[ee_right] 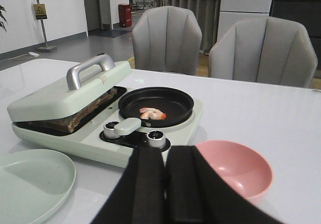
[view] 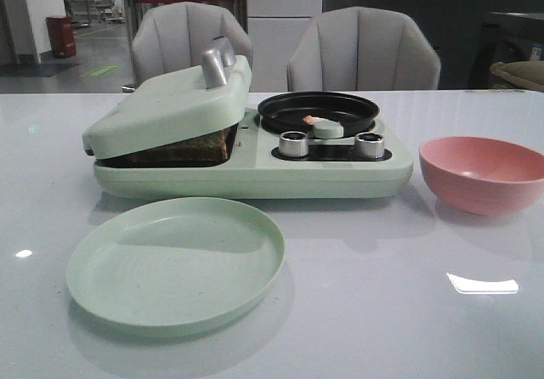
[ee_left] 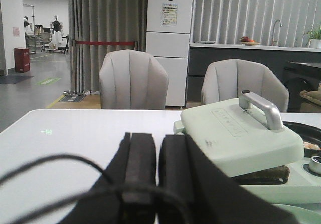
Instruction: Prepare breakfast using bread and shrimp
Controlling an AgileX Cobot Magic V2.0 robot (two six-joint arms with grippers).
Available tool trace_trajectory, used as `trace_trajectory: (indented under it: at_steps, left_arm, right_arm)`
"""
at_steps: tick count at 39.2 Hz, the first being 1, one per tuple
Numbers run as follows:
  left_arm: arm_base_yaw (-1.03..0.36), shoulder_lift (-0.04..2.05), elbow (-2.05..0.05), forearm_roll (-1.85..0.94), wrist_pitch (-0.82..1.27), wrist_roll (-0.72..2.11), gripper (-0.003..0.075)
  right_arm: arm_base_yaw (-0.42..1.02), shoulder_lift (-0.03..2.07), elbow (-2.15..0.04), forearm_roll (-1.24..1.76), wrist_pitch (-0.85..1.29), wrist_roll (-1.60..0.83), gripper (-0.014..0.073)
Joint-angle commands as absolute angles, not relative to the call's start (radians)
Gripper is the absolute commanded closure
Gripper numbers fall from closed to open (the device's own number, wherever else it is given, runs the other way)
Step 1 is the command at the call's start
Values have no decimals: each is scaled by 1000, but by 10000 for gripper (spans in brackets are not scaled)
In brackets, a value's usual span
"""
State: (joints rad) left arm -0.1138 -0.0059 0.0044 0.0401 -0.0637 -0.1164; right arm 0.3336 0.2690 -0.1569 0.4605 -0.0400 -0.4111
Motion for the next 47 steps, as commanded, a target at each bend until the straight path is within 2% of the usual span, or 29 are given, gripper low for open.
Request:
trace_trajectory:
  at_steps: [1,28,37,47]
  left_arm:
    - [-109,-21,26,41,-134,-129,606]
    - [-109,-21,26,41,-134,-129,606]
    - [-109,-21,26,41,-134,-129,606]
    - [-109,-21,26,41,-134,-129,606]
  right_arm:
    - [333,276,-185,458,-119,-420,448]
    - [332,276,-183,458,-120,-420,448]
    - [261,248,-149,433,-119,-411,448]
    - [179,126,-85,153,-129,-212,448]
